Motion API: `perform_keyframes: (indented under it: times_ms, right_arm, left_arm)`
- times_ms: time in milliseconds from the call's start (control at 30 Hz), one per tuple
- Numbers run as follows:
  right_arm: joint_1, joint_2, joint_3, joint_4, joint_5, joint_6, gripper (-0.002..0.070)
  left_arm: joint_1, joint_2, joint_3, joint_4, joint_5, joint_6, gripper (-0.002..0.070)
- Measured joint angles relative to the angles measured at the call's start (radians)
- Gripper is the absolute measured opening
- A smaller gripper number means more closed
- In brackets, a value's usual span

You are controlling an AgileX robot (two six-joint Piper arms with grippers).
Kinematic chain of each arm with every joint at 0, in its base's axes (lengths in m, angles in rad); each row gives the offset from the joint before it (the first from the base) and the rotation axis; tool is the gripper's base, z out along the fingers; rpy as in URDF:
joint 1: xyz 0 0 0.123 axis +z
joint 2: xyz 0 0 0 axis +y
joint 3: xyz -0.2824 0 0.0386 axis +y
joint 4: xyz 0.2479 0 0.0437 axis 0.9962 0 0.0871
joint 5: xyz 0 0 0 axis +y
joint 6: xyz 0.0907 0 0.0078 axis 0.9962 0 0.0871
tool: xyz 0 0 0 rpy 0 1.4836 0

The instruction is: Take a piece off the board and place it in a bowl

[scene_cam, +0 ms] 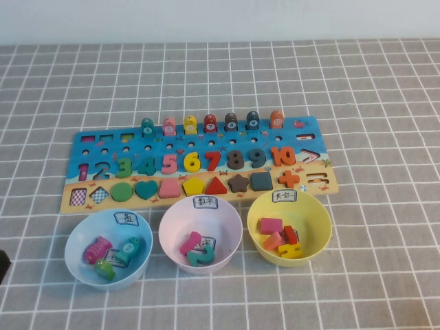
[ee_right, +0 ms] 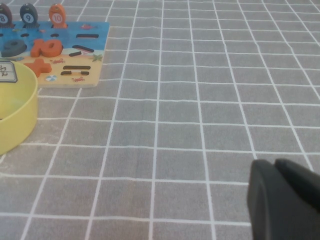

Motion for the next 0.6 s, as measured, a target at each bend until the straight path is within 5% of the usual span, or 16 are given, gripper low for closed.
perform_keyframes:
  times_ms: [167, 300, 600]
  right_arm:
    - [0.0, 0.0, 0.0, 0.0, -0.002, 0.0, -0.0017]
    - [0.0, 0.0, 0.0, 0.0, -0.002, 0.0, -0.0017]
    - [0.0, 0.0, 0.0, 0.0, -0.004, 0.0, -0.0017]
  left_arm:
    - [0.018, -0.073, 0.141, 0.058, -0.266, 0.037, -0.0003]
    - [0.113, -0.115, 0.238, 0.072, -0.417, 0.046, -0.0003]
    - [0.266, -0.117, 0.274, 0.073, -0.334, 0.021, -0.0003]
